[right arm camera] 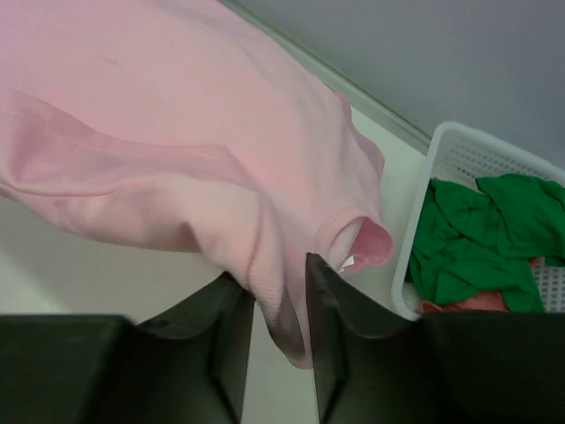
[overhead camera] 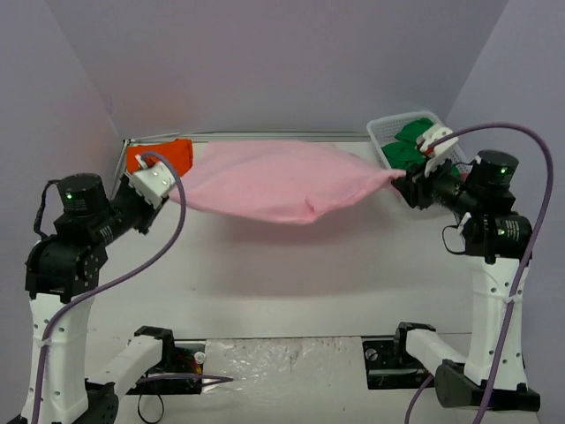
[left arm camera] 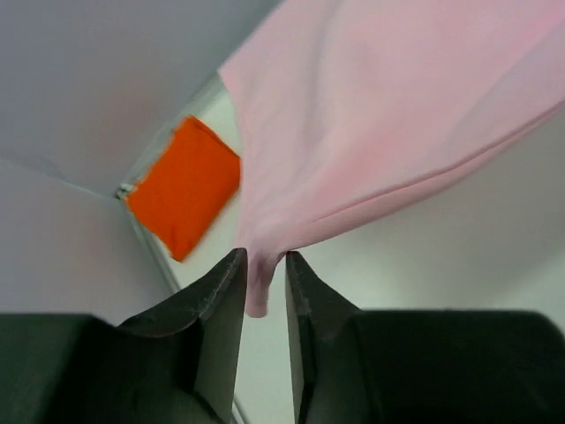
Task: Fold and stack the t-shirts
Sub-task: Flatten out the tshirt
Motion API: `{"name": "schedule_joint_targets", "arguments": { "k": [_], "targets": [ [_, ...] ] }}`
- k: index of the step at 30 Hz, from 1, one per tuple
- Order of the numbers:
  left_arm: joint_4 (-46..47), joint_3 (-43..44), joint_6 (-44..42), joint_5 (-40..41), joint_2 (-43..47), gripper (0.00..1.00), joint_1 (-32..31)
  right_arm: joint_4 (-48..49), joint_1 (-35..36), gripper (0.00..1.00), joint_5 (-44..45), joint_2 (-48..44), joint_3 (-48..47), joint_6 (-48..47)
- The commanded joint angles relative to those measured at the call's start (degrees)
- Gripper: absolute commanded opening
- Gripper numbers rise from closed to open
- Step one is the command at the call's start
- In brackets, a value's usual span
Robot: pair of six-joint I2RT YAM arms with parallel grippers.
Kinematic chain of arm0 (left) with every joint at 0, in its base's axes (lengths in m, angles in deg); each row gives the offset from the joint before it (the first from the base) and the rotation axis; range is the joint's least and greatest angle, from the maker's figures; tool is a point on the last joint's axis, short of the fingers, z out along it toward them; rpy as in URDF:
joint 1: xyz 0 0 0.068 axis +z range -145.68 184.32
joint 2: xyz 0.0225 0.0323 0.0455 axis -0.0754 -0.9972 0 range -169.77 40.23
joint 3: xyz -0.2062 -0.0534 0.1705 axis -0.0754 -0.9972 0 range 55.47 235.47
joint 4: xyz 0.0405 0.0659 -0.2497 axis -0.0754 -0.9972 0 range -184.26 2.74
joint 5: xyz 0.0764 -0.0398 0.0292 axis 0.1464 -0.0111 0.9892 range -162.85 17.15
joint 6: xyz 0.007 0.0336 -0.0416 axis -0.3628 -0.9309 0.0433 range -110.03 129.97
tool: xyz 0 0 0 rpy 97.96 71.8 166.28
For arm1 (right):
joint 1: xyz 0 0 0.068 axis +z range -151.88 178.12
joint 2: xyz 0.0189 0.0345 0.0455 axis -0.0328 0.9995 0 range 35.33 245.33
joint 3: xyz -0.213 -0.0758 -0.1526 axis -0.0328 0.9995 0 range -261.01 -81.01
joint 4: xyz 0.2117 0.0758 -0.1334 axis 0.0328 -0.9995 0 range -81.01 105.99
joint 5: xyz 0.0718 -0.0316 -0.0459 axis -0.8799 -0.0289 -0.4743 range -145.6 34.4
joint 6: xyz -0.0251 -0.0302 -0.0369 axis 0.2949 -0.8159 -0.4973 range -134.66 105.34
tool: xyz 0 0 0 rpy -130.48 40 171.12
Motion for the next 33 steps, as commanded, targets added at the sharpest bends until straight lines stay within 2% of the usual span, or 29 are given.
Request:
{"name": "schedule_joint_targets", "arguments": {
  "k": [1, 2, 3, 4, 5, 6, 8, 12, 14, 16, 17, 19, 20, 21, 25, 28, 33],
  "targets": [
    [-14.8, -10.0, -15.6, -11.7, 1.4, 0.26, 0.0, -8.7, 0.0, 0.31, 1.8, -4.9, 10.3, -9.7],
    [-17.2, -11.7, -17.5, -13.8, 2.8, 0.31, 0.0, -10.9, 0.0, 0.37, 1.8, -6.1, 12.0, -11.7],
    [-22.3, -13.2, -19.5, -17.7, 5.1, 0.32, 0.1, -14.5, 0.0, 0.57, 1.9, -7.1, 12.3, -13.0],
    [-24.5, -13.3, -22.3, -19.2, 5.9, 0.35, 0.0, -15.7, 0.1, 0.72, 2.6, -8.5, 12.3, -14.1],
    [-28.4, -12.9, -23.9, -20.1, 6.6, 0.38, 0.1, -17.0, 0.0, 0.81, 2.9, -8.9, 11.3, -14.7],
    [-29.8, -10.7, -24.8, -21.0, 6.5, 0.41, 0.0, -17.2, 0.0, 0.83, 3.4, -8.8, 10.3, -14.8],
    [-31.6, -7.6, -26.3, -21.4, 5.2, 0.41, 0.0, -17.3, 0.0, 0.84, 4.8, -7.6, 6.5, -15.1],
    [-31.1, -0.3, -27.3, -23.3, 0.4, 0.41, 0.0, -16.5, 0.0, 0.84, 5.3, 1.0, 0.5, -15.3],
    [-24.9, 0.2, -24.3, -22.9, -3.0, 0.41, 0.0, -13.4, 0.1, 0.78, 5.5, 4.4, -0.5, -13.0],
    [-16.8, -2.9, -15.9, -19.8, -4.9, 0.41, 0.0, -11.5, 0.1, 0.69, 5.3, 9.9, -1.3, -11.1],
    [-8.2, -4.2, -12.7, -18.5, -7.4, 0.41, 0.0, -10.1, 0.1, 0.55, 4.7, 11.8, -1.7, -10.1],
    [-0.8, -7.4, -5.4, -16.1, -10.4, 0.37, -0.1, -9.3, 0.1, 0.33, 3.7, 17.7, -2.7, -9.6],
    [6.2, -8.3, -2.9, -13.8, -13.9, 0.35, -0.1, -7.8, 0.1, 0.04, 3.7, 19.5, -2.8, -7.8],
    [8.7, -8.7, 0.3, -13.7, -16.2, 0.34, -0.1, -7.2, 0.4, 0.0, 3.7, 23.5, -3.3, -7.2],
    [14.6, -5.1, 7.4, -14.7, -29.0, 0.21, -0.4, -5.7, 2.3, 0.0, 6.0, 33.4, -7.7, -6.0],
    [15.0, 0.8, 10.8, -15.5, -42.7, 0.03, -1.0, -5.3, 5.2, 0.0, 11.0, 40.4, -11.4, -5.1],
    [17.0, 9.5, 14.3, -13.5, -53.8, 0.02, -2.0, -5.4, 10.7, 0.0, 19.4, 51.9, -19.7, -3.4]
  ]
}}
